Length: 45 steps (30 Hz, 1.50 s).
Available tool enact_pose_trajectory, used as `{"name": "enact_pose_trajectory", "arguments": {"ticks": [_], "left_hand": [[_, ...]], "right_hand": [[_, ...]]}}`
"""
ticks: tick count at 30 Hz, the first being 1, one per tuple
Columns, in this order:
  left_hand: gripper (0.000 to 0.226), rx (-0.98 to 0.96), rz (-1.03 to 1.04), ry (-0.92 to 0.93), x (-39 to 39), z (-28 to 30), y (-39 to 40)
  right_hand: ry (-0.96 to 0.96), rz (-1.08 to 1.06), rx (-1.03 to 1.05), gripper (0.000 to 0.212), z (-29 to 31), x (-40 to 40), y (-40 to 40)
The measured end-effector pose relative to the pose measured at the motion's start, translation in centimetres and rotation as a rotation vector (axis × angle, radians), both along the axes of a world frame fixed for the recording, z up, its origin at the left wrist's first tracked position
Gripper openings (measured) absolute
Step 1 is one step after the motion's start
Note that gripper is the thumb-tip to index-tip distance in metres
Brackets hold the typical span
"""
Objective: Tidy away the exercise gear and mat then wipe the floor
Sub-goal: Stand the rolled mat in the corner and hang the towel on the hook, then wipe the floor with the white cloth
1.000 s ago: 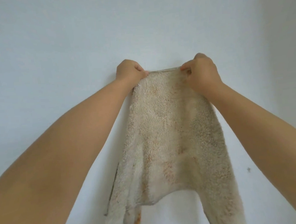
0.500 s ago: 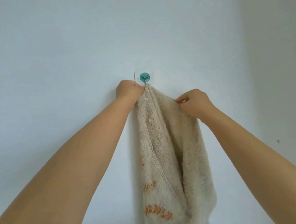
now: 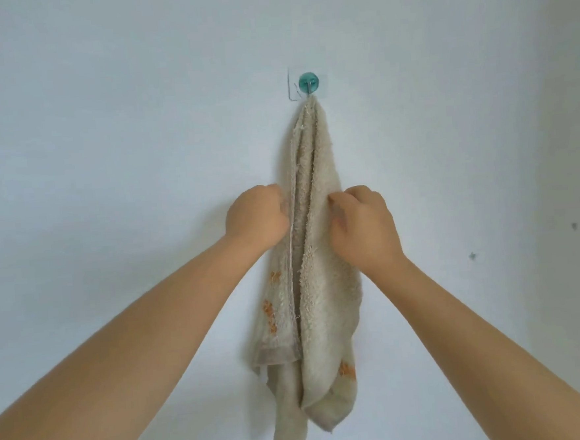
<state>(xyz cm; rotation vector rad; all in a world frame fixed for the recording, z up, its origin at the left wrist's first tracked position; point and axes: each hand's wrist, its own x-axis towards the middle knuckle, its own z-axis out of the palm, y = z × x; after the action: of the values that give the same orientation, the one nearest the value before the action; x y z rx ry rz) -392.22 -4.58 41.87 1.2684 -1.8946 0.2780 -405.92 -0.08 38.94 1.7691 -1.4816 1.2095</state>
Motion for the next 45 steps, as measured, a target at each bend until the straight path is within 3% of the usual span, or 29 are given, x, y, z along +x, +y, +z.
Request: {"name": "enact_pose_trajectory", "arguments": {"ticks": [2,5,8,11,14,22,30,36,45], "left_hand": [[0.032,0.076,0.103,-0.061,1.9,-2.1,-0.1],[0.034,0.146,0.269,-0.210,6.4,-5.4,0.6],[0.035,0.212,0.418,-0.342,13.0,-9.1,2.6],[0.036,0.292,0.539,-0.387,21.5,-12.4,6.0],[0.038,0.373,0.655,-0.386,31.9,-15.7,10.9],[0.036,0.626,0.950,-0.356,61.0,-24.0,27.7],[0.035,0.797,1.234,-0.171,82.7,-28.4,39.2],[0.037,0.871,1.301,-0.096,96.9,-31.1,40.5],[0.037,0.987,1.332,-0.092,120.3,-30.7,34.9]], "right_hand": [[0.026,0.007,-0.126,0.026,-1.6,2.0,-0.1],[0.105,-0.059,-0.101,0.017,-3.9,5.8,0.4],[0.189,-0.062,0.048,0.013,-6.8,10.9,1.0],[0.273,0.053,0.336,0.027,-9.4,18.3,2.4],[0.357,0.165,0.513,0.039,-11.8,27.7,4.1],[0.419,0.563,0.670,0.043,-19.3,59.7,13.6],[0.564,0.880,0.737,0.046,-25.2,85.3,22.4],[0.632,1.001,0.793,0.043,-28.5,101.2,22.7],[0.688,1.034,0.908,0.043,-30.6,127.6,17.2]]}}
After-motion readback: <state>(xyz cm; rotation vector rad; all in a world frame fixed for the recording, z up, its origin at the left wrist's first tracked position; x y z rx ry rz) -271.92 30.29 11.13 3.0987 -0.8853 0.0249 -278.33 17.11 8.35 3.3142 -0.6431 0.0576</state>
